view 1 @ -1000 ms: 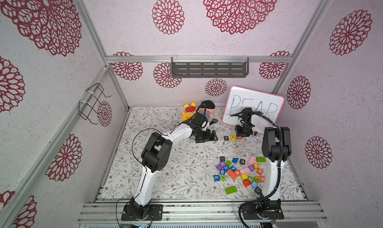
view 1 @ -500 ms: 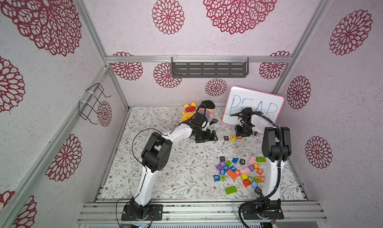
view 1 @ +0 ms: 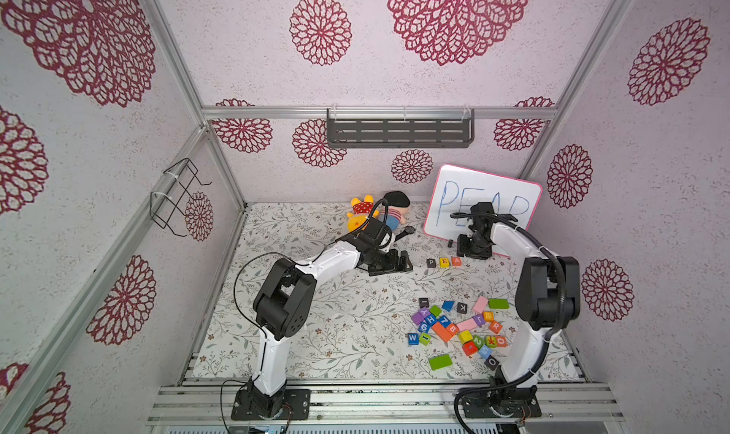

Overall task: Spell the uppercase word “pear” with letter blocks
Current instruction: Place the letter block at the center of the board, then adjust the letter block at the center of the board.

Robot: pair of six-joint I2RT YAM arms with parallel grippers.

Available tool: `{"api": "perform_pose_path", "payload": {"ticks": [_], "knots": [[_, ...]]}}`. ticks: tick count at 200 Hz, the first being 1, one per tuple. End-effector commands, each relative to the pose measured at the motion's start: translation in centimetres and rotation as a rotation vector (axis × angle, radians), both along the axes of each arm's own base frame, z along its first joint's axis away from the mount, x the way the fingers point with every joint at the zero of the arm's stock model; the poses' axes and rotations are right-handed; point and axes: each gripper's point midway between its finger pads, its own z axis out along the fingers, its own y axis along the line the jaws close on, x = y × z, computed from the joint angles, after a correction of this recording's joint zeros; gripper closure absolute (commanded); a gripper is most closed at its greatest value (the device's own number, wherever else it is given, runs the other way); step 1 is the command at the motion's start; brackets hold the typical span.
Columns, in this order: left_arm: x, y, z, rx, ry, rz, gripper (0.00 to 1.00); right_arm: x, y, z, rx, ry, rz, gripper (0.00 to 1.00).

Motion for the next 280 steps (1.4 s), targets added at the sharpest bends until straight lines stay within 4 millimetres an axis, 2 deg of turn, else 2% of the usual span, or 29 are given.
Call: {"api": "perform_pose_path", "payload": {"ticks": [1, 37, 56, 92, 120, 148, 177, 202, 247, 276, 280], "knots": [[-1.7, -1.0, 1.0, -0.044, -0.031, 0.013, 0.02, -4.0, -1.1, 0.8, -0.032, -0.005, -0.119, 0.38], [-4.5, -0.4, -0.1, -0.037, -0.005, 0.006, 0.02, -11.5, -2.3, 0.9, -0.043, 0.007, -0.193, 0.38], [-5.2, 0.2, -0.3, -0.034, 0.0, 0.007, 0.02, -14.3, -2.4, 0.8, -0.021, 0.006, -0.236, 0.36], [-5.5, 1.1, -0.7, -0.03, 0.019, 0.002, 0.02, -18.8, -2.7, -1.0, -0.009, 0.074, -0.304, 0.36], [-5.5, 1.1, -1.5, -0.039, 0.052, -0.014, 0.02, -18.6, -1.7, -0.5, 0.057, 0.057, -0.293, 0.35], [-5.2, 1.4, -2.2, -0.022, 0.073, -0.035, 0.02, -19.2, 0.0, -1.7, 0.161, 0.085, -0.289, 0.35], [-5.4, 1.0, -2.8, -0.037, 0.096, -0.045, 0.02, -20.3, 0.6, -2.6, 0.194, 0.105, -0.299, 0.34], [-5.6, 0.9, -3.1, -0.042, 0.113, -0.047, 0.02, -20.3, 0.9, -3.0, 0.214, 0.107, -0.29, 0.34], [-5.6, 0.9, -3.3, -0.036, 0.122, -0.044, 0.02, -19.6, 1.8, -3.6, 0.245, 0.109, -0.252, 0.34], [-4.8, 0.4, -2.6, -0.053, 0.111, -0.047, 0.02, -17.4, 0.8, -3.1, 0.194, 0.034, -0.284, 0.34], [-4.7, 0.3, -3.9, -0.037, 0.136, -0.048, 0.02, -16.9, 0.6, -3.0, 0.186, 0.018, -0.29, 0.34]]}}
